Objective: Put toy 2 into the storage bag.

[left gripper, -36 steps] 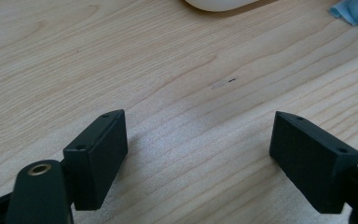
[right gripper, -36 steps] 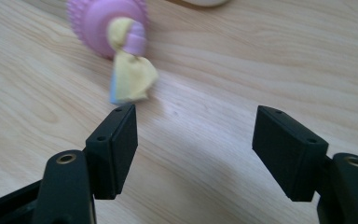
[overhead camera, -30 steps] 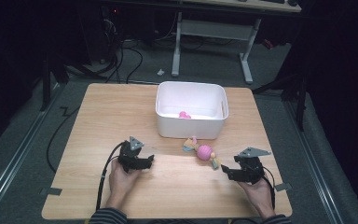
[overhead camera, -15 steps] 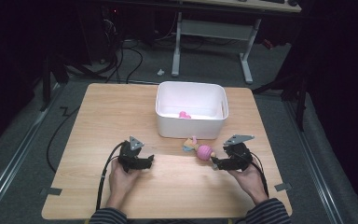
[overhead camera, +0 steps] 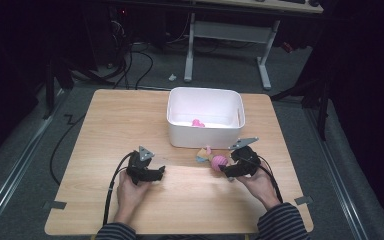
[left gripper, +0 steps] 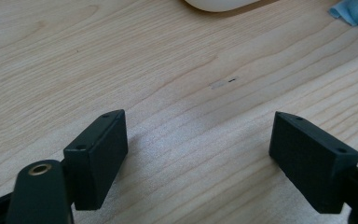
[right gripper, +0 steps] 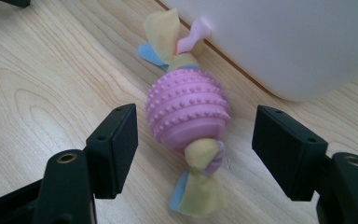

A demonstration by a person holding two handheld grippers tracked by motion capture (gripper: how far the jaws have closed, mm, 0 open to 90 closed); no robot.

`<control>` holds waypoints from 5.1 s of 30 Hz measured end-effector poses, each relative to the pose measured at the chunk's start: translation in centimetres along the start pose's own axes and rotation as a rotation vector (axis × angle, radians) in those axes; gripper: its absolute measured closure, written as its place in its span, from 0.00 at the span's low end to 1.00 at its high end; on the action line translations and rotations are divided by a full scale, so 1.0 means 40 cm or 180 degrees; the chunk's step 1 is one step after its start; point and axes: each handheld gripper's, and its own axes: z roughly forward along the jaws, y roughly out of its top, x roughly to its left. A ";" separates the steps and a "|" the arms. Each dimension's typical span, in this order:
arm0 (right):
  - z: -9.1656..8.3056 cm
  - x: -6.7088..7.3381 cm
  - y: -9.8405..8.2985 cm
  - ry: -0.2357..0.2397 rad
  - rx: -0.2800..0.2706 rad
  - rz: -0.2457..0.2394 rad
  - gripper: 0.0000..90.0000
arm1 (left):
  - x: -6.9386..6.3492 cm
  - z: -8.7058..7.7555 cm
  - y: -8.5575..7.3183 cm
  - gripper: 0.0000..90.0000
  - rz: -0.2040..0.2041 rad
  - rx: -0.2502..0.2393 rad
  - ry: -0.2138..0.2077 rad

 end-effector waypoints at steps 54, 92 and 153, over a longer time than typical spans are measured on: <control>0.077 0.034 0.056 -0.0160 0.0551 -0.0402 0.38 | 0.000 0.000 0.000 0.22 0.0003 -0.0003 -0.0017; -0.155 -0.022 0.066 0.0236 -0.0134 -0.0163 0.38 | 0.000 -0.001 0.000 0.22 0.0015 0.0002 -0.0007; -0.138 -0.131 0.388 -0.0025 -0.0107 -0.0377 0.38 | 0.001 -0.002 -0.001 0.24 0.0007 0.0000 0.0001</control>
